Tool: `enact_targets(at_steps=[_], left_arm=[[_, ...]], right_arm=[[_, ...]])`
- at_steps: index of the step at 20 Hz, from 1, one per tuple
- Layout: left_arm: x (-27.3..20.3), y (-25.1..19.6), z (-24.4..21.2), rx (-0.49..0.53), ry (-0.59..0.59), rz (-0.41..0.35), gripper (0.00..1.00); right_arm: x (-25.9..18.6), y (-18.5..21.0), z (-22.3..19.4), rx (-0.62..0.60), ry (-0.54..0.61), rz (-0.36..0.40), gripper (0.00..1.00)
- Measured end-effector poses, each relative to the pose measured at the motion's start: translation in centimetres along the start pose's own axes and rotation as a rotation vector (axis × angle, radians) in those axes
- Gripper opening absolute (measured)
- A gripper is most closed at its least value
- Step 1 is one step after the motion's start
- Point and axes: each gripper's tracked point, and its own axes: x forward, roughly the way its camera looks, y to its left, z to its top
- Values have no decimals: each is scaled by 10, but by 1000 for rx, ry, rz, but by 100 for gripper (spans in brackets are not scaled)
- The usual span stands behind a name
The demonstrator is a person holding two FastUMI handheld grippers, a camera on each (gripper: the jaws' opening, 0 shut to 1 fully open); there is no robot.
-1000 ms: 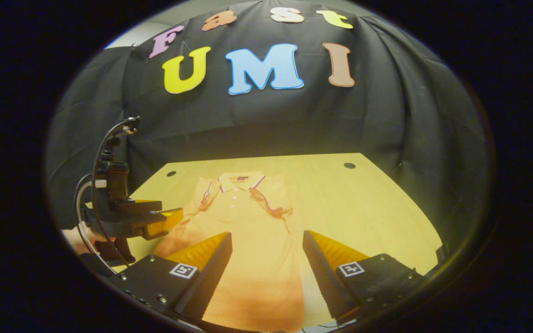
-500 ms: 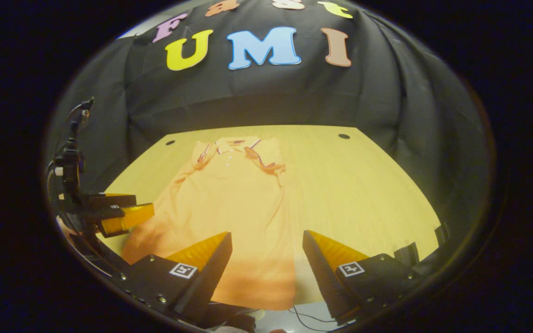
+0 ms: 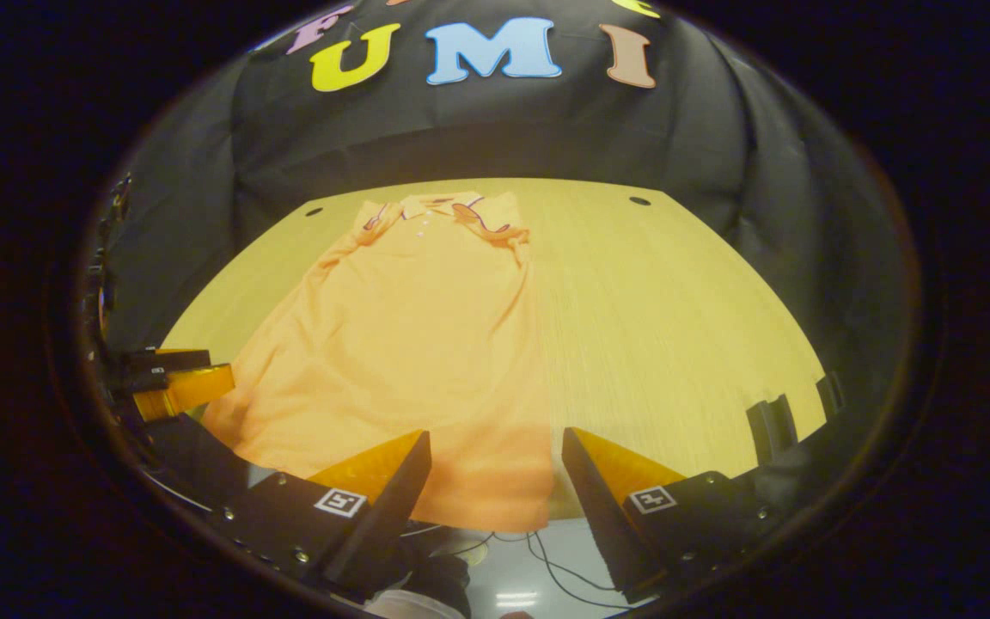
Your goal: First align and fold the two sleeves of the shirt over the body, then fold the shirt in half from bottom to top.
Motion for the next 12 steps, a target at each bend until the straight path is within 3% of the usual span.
enact_targets(at_steps=[7,12], left_arm=[[-9,1,-25,21,19,19,95],[-6,-2,-39,27,31,27,95]], right_arm=[[8,-6,-26,-19,64,-36,95],[10,-2,-35,-23,84,-19,95]])
